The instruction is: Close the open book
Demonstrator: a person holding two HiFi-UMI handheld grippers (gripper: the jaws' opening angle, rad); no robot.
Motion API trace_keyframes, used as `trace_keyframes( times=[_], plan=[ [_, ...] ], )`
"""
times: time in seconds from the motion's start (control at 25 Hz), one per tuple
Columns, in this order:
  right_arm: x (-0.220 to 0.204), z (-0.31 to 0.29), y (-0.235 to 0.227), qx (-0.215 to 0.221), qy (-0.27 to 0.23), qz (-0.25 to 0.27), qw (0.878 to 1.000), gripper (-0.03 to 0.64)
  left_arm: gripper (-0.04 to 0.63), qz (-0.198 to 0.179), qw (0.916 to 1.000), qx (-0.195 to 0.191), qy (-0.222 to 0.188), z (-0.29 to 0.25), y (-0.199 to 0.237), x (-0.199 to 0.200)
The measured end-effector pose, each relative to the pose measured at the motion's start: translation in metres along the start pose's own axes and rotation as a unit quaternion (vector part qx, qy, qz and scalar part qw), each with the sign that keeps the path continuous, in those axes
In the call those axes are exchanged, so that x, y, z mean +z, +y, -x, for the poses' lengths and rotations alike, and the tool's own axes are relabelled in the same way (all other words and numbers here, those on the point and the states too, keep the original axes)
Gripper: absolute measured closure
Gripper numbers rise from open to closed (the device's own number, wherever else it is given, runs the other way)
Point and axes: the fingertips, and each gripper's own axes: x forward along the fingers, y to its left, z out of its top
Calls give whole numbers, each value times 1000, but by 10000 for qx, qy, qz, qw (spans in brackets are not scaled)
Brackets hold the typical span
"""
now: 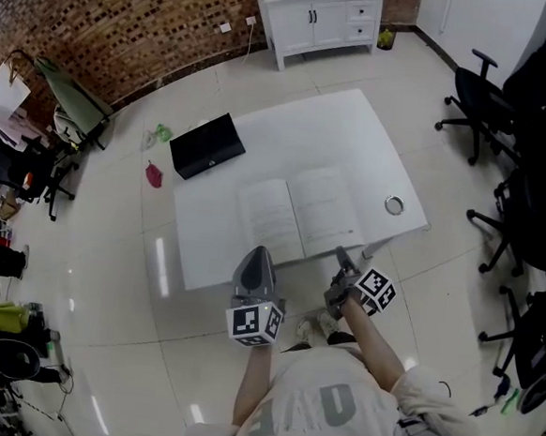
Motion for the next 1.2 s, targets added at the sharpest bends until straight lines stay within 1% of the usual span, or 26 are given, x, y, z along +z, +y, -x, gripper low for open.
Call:
trace_keyframes(
  times=[0.12,0.28,0.36,0.4,0.56,0.64,0.76,0.84,0.92,1.04,1.12,1.2],
  plan=[
    [-2,-7,-12,-31,16,-351,9994,443,581,-11,10000,14,11,0,0,-2],
    [0,-15,-13,34,12,-540,9985,442,581,-34,10000,78,17,-2,2,-2],
    [4,-17,-11,51,-1,-562,9984,457,581,-27,9999,107,42,-3,2,-4],
    [5,-16,-11,37,-10,-548,9985,493,581,-19,9999,122,60,-3,2,-5],
    [3,-13,2,18,-31,-269,9996,520,581,16,9998,191,92,-2,7,-9],
    [0,-10,16,60,-46,38,10000,529,581,24,9998,208,63,-2,7,-7],
    [-6,-4,35,97,-54,643,9979,537,581,30,9997,224,38,0,5,-8],
    [-11,-1,45,90,-48,1128,9936,538,581,42,9997,235,48,3,3,-11],
    [-17,1,55,78,-34,1617,9868,540,581,64,9996,269,63,6,4,-13],
    [-27,0,71,67,-1,2369,9715,541,581,99,9992,376,59,11,12,-14],
    [-37,-1,81,83,54,2890,9573,541,581,124,9988,467,38,15,18,-13],
    [-48,-2,89,106,131,3404,9401,541,581,144,9984,551,12,18,22,-13]
  ],
)
